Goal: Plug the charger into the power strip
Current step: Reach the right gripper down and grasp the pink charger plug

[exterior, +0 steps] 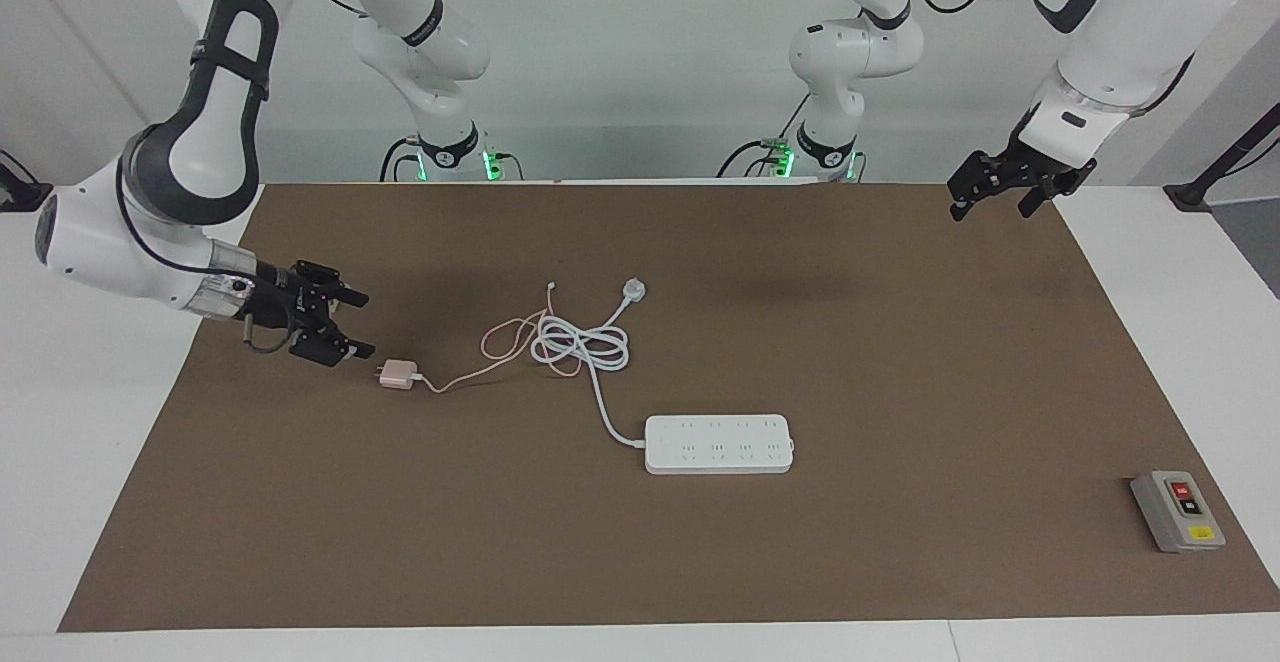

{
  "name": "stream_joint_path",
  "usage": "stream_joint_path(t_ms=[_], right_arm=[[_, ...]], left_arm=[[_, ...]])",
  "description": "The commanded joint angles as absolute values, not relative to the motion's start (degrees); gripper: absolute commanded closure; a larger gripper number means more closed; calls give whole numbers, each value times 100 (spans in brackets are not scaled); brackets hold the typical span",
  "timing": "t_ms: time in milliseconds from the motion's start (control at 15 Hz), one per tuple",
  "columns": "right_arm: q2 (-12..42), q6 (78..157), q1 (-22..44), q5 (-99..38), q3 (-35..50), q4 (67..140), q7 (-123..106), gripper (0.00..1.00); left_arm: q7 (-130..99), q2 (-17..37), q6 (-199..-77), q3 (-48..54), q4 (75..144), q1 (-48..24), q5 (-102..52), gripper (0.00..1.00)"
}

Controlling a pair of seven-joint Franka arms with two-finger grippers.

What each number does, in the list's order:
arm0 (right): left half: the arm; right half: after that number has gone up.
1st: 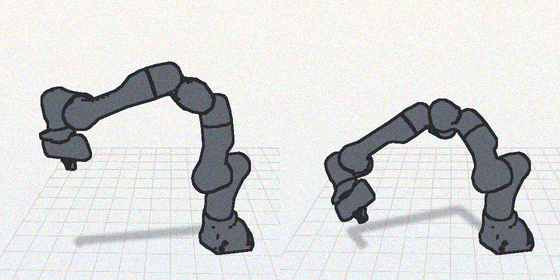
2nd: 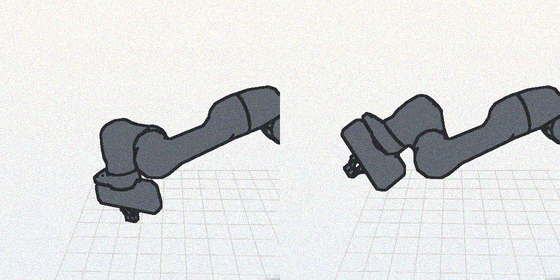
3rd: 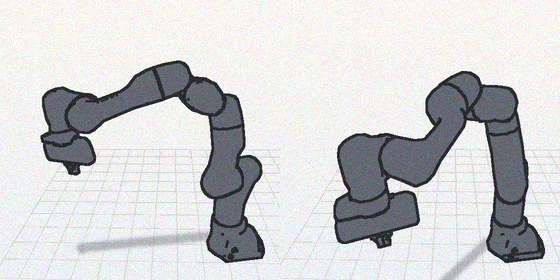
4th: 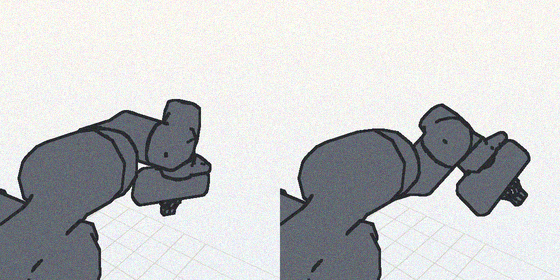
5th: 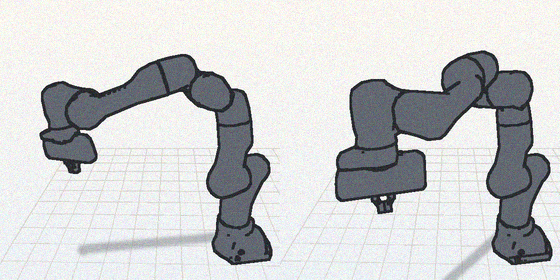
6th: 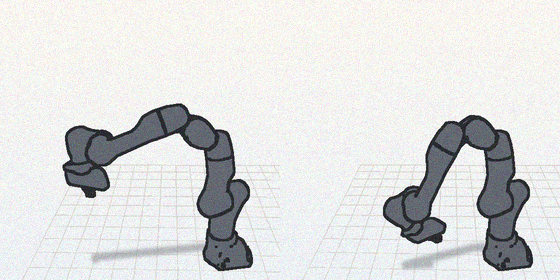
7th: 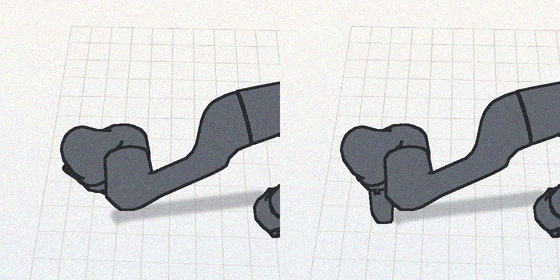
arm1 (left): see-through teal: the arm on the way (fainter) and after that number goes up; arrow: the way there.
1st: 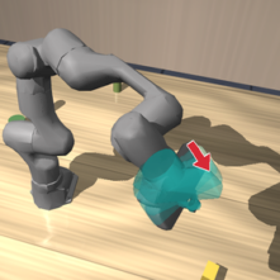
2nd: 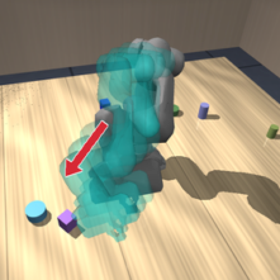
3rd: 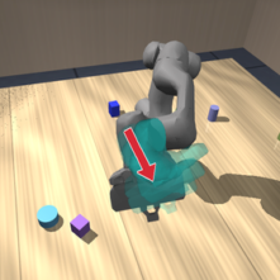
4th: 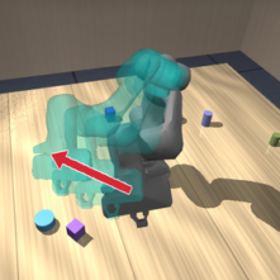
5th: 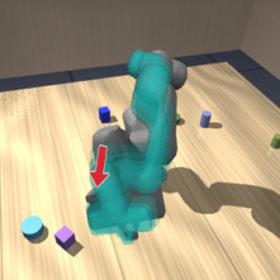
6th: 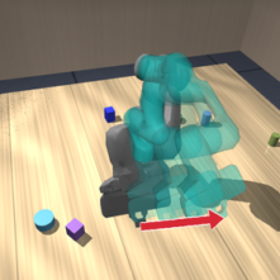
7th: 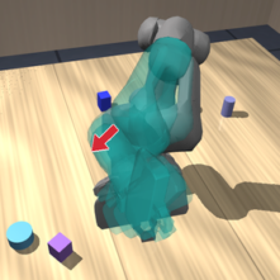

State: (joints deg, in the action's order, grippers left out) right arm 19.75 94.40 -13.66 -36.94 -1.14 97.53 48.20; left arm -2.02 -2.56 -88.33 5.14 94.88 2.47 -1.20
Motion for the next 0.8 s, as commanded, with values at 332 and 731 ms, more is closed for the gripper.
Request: stream_joint_path(t_ms=[332, 731], right_arm=[[2776, 9870, -1503, -4605, -62, 9984, 4948, 0], [2839, 9975, -1512, -4641, -62, 10423, 4739, 0]], left_arm=[[-114, -290, -8851, 483, 9519, 246, -167, 0], [-53, -290, -8816, 483, 9527, 246, -167, 0]])
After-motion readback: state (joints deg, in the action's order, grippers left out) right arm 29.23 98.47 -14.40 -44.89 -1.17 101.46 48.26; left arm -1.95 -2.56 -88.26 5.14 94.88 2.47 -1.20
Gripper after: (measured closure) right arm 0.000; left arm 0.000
